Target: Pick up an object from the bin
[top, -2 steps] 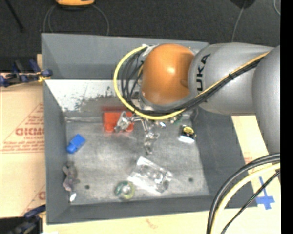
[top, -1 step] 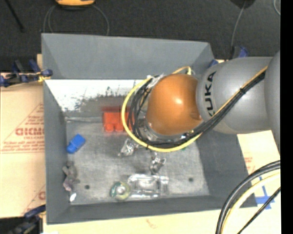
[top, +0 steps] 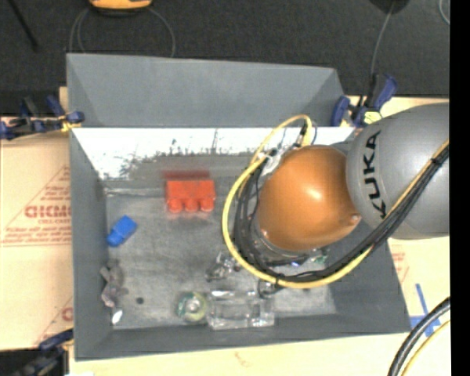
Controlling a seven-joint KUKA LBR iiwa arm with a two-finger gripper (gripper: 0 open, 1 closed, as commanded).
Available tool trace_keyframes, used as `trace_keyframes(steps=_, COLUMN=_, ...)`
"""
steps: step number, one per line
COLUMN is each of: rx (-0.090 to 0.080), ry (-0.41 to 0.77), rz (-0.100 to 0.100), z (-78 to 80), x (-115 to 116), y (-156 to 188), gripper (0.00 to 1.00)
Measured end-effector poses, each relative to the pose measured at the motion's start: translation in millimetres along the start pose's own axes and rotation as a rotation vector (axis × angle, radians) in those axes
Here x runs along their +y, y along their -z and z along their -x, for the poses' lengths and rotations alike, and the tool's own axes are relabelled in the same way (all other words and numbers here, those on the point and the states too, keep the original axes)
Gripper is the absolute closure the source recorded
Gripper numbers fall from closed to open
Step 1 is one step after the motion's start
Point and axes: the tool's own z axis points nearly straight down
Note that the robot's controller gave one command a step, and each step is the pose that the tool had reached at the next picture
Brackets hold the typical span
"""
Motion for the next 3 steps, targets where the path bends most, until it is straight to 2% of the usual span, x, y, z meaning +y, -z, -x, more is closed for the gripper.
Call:
trace_keyframes(steps=1, rx=0.000, ry=0.386, rz=0.007, z=61.9, x=24.4, y=-31.9, gripper=0.00)
trace_keyframes(steps=2, rx=-0.001, ry=0.860, rz=0.018, z=76.1, x=34.3, y=-74.1, gripper=0.00)
trace_keyframes(steps=3, rx=-0.009, ry=0.858, rz=0.008, z=80.0, x=32.7, y=-71.4, gripper=1.00)
